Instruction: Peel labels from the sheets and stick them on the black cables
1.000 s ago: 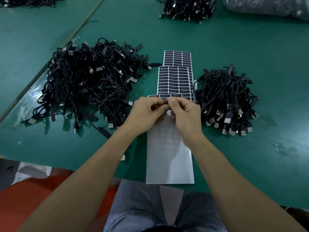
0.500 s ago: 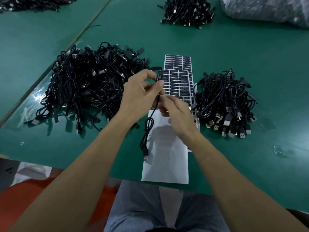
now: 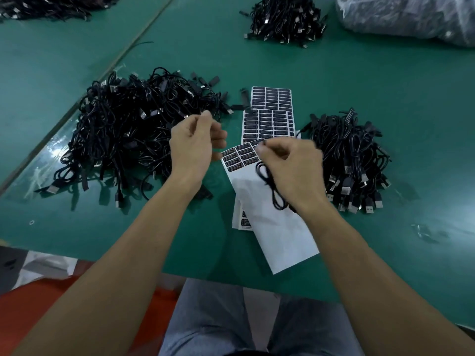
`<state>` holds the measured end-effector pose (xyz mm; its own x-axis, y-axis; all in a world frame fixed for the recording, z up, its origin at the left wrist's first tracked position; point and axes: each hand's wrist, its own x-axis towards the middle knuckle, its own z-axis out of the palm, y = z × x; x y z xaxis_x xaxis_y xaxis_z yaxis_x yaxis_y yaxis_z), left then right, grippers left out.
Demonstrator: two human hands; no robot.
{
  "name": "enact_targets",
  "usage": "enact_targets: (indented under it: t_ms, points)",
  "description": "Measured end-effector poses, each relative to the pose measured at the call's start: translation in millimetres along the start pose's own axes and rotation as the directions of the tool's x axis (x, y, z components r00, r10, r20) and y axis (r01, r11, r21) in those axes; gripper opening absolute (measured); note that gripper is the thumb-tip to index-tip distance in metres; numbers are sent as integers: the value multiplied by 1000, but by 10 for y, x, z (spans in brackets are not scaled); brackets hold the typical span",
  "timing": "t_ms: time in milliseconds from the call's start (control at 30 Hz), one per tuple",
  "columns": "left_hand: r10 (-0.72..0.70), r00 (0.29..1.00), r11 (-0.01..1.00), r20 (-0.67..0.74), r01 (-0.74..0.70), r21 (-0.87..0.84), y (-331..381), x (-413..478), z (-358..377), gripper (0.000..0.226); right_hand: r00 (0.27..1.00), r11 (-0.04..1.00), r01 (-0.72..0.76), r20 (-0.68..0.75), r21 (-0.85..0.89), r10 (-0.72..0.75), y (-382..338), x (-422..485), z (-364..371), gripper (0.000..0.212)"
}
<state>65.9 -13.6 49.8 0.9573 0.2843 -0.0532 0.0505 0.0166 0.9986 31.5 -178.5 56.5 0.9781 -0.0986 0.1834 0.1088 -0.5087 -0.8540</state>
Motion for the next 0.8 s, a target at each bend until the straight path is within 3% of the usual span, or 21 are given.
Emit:
enact_targets:
  t_ms: [100, 167, 267, 467, 633, 700, 800]
  points:
    - [112, 992, 941, -49, -90, 326, -117, 28, -134, 22, 986, 993, 15, -163, -119, -34, -26, 148, -246, 16]
    - [245, 968, 821, -51, -179, 542, -184, 12, -223, 16, 967, 969, -21, -250, -247, -43, 18, 269, -434, 33]
    - [405, 914, 595, -8, -257, 762, -264, -13, -322, 4, 951, 935, -138, -306, -327, 34, 131, 392, -643, 37]
    - [473, 879, 317, 67, -240, 917, -372, 36, -442, 41, 904, 889, -310, -393, -337, 166, 239, 520, -816, 26]
    - [454, 890, 253, 52, -184, 950, -418, 51, -469, 46, 906, 861, -342, -377, -377, 195, 237, 497, -826, 44]
    - [445, 894, 260, 52, -185, 948, -424, 65, -456, 44, 919, 831, -311, -368, -460, 140, 213, 453, -761, 50]
    - [435, 900, 321, 18, -174, 931, -394, 100, -430, 41, 943, 815, -154, -330, -559, -48, 146, 364, -588, 41]
